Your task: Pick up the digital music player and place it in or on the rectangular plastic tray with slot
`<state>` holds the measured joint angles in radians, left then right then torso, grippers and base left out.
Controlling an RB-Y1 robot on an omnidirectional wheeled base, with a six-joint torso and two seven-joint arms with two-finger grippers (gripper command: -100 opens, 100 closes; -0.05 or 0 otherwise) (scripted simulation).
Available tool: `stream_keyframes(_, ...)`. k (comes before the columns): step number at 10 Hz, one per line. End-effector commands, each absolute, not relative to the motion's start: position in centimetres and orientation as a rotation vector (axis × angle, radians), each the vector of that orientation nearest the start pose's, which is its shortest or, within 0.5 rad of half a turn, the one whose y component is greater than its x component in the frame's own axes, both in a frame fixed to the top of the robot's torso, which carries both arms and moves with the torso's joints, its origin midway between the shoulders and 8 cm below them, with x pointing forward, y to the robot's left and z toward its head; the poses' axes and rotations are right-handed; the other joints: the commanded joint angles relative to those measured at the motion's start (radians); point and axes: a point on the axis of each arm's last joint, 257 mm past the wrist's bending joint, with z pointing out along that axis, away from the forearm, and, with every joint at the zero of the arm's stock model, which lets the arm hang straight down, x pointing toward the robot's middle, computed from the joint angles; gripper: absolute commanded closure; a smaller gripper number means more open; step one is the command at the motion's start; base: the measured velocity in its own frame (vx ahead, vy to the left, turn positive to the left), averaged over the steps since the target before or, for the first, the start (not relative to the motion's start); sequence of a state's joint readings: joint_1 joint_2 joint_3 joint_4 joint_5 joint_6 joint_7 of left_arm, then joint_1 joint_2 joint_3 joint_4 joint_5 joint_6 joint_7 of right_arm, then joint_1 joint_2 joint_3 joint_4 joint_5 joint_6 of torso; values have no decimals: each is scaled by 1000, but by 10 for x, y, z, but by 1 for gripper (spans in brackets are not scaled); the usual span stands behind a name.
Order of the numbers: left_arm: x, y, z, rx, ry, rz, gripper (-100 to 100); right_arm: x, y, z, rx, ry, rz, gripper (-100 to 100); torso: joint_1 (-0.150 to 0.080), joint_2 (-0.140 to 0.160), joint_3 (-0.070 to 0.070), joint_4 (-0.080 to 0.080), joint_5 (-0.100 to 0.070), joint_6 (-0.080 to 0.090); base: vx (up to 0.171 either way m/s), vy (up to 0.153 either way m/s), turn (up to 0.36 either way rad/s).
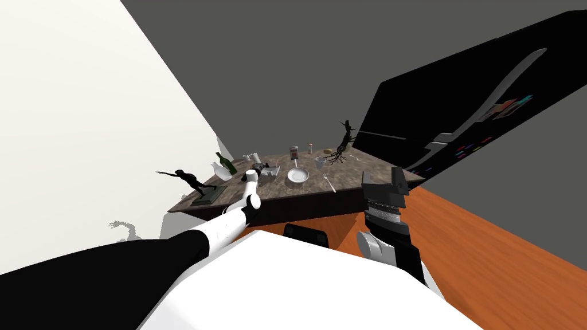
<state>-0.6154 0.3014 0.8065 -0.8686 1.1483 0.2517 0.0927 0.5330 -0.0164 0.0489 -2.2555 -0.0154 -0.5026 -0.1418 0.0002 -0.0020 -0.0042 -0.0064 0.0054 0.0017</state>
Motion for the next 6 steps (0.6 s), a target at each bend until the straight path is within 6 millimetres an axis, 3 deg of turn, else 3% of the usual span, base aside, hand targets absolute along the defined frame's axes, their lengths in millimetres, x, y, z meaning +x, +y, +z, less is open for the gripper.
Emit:
stream_keyframes(1,628,533,-188,-2098,-197,-1823,-100,348,-268,3,763,611,1468,0,0,0,0,0,0,0,4,-5,-31)
stream_keyframes(3,647,514,-182,-2142,-227,-1895,-100,348,-268,2,763,612,1468,0,0,0,0,0,0,-1,6,-37,224)
stream_keyframes(6,647,514,-182,-2122,-150,-1856,-100,348,-268,3,763,611,1468,0,1,0,0,0,0,0,5,-11,-10)
